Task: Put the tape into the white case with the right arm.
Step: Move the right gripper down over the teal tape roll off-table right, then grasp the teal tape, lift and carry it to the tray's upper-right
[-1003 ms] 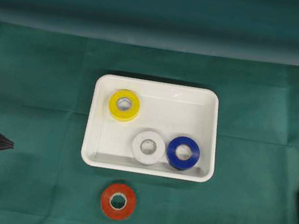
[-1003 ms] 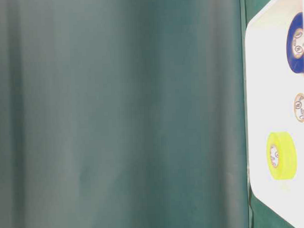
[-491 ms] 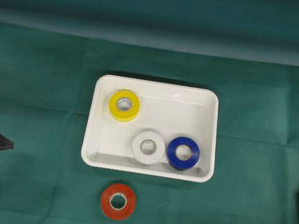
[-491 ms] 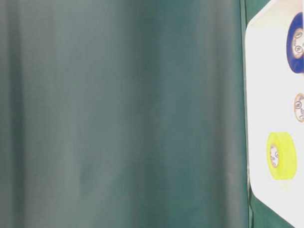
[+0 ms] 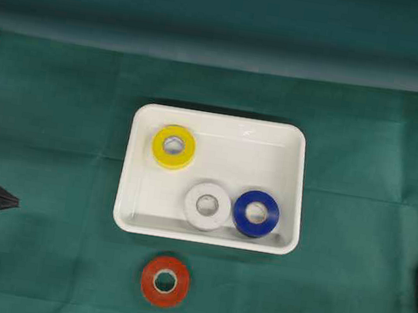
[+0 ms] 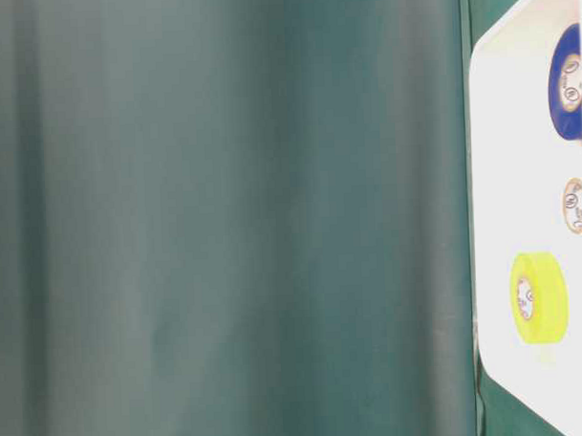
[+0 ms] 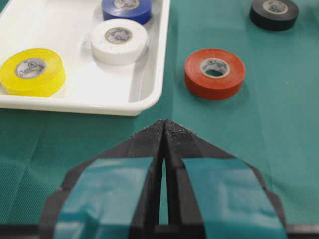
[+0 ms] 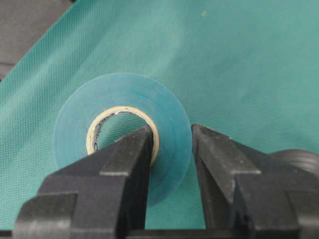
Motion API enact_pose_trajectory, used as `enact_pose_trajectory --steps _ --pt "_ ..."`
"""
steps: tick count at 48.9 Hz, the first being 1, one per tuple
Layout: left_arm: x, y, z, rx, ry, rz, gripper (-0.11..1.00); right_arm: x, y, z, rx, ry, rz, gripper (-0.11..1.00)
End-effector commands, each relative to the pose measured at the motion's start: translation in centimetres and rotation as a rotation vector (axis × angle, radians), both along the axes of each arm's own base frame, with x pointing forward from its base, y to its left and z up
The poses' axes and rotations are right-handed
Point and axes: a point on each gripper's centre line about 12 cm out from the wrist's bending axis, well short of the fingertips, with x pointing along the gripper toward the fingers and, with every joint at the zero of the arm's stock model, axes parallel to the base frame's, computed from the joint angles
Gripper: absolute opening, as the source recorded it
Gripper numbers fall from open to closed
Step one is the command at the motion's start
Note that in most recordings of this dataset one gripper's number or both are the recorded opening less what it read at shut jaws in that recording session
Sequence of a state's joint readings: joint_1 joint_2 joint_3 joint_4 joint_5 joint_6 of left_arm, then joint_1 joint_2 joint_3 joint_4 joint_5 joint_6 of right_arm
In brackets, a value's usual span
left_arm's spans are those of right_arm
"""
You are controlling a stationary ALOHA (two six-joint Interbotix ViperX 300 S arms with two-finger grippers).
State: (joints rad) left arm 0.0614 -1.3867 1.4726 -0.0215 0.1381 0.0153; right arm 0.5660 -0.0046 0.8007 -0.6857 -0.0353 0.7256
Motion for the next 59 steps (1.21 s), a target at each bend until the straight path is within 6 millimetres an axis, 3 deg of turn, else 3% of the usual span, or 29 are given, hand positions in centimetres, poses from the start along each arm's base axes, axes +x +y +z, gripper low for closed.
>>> enact_pose_trajectory --steps 1,12,21,44,59 --pt "0.2 0.1 0.4 0.002 -0.006 0.003 0.00 0.4 0.4 2.6 0.007 -0.051 -0.012 -0.01" --pt "0.2 0.1 0.4 0.002 -0.006 0.003 0.00 0.6 0.1 2.9 -0.039 -0.037 -0.045 -0.01" --pt "0.2 0.1 0.4 0.002 -0.006 0.003 0.00 1.3 -1.7 2.7 -0.100 -0.009 -0.117 -0.01" --pt "0.2 0.1 0.4 0.002 -0.006 0.003 0.00 4.0 -12.8 4.8 -0.126 -0.021 -0.455 -0.01" --pt "0.2 0.1 0.4 -0.001 -0.006 0.004 0.00 4.2 -20.9 5.2 -0.150 -0.030 -0.660 -0.01"
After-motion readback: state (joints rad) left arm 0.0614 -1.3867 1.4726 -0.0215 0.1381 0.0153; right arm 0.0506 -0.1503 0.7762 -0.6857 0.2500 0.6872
